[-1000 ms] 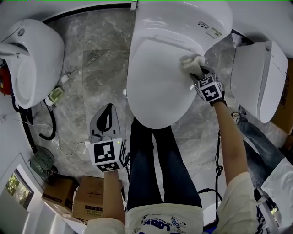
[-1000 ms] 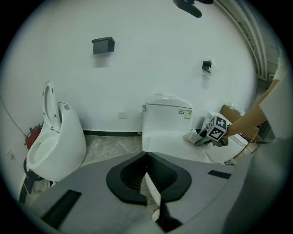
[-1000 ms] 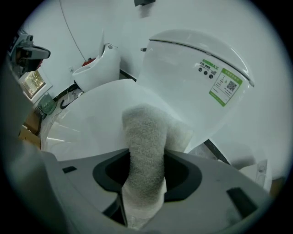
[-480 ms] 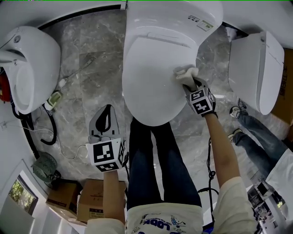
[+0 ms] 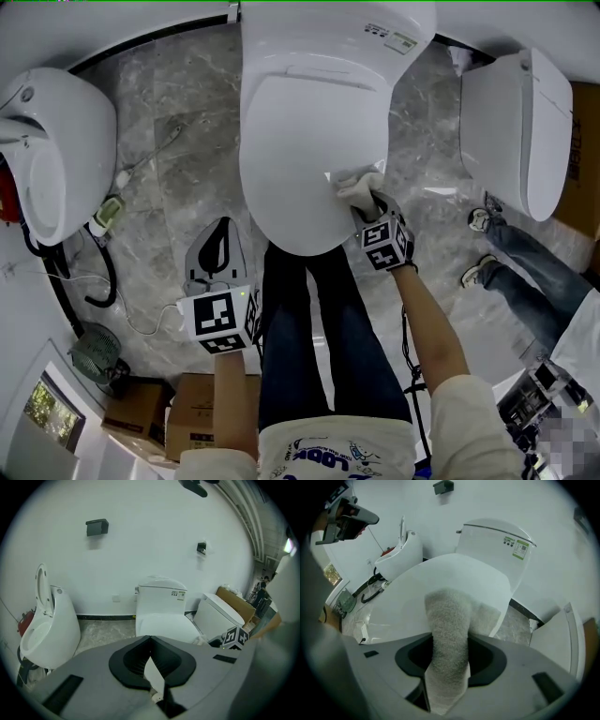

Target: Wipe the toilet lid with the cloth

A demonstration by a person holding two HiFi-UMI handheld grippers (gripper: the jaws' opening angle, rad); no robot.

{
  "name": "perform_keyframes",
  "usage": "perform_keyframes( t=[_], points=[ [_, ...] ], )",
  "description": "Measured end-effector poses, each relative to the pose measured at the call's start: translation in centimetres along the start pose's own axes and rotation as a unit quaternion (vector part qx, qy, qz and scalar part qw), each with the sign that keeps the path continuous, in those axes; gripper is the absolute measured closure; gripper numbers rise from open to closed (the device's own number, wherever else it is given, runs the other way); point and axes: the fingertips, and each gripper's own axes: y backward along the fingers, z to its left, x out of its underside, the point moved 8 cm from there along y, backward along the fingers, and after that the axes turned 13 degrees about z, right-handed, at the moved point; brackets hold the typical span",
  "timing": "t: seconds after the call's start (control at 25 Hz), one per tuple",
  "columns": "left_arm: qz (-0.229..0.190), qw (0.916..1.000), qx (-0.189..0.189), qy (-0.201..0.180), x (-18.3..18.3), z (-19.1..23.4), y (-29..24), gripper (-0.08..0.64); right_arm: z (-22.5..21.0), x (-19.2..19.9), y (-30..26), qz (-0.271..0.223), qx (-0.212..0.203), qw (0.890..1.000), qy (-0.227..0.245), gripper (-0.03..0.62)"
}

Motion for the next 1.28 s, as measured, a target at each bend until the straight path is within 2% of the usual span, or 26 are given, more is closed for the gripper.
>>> perform_keyframes(
  t=[0.56, 0.8, 0.92, 1.0, 1.12, 1.28],
  points=[
    [0.004, 1.0, 0.001, -0.002, 1.5, -0.1, 0.9, 0.557, 7.5, 3.5, 0.5, 0.007, -0.014, 1.0, -0.023, 0.405],
    [0.006, 1.0, -0.001, 0.004, 2.2, -0.2, 1.6, 0.557, 10.9, 5.1, 0.7, 0.024, -0.049, 0.997, -0.058, 0.405],
    [0.003, 1.0, -0.003, 0.007, 2.4, -0.2, 2.4, 0.557, 11.6, 5.7, 1.3, 0.026, -0.08, 0.991, -0.107, 0.408],
    [0.0, 0.9999, -0.005, 0.01, 2.2, -0.1, 3.2, 0.557, 11.4, 5.5, 2.7, 0.01, -0.09, 0.983, -0.157, 0.411],
    [-0.013, 0.9998, -0.009, 0.014, 1.1, -0.2, 4.7, 0.557, 10.0, 4.3, 6.5, -0.04, -0.091, 0.972, -0.214, 0.413],
    [-0.038, 0.9991, -0.012, 0.013, -1.3, -1.0, 8.2, 0.557, 7.4, 2.1, 14.1, -0.125, -0.076, 0.958, -0.245, 0.412]
  ],
)
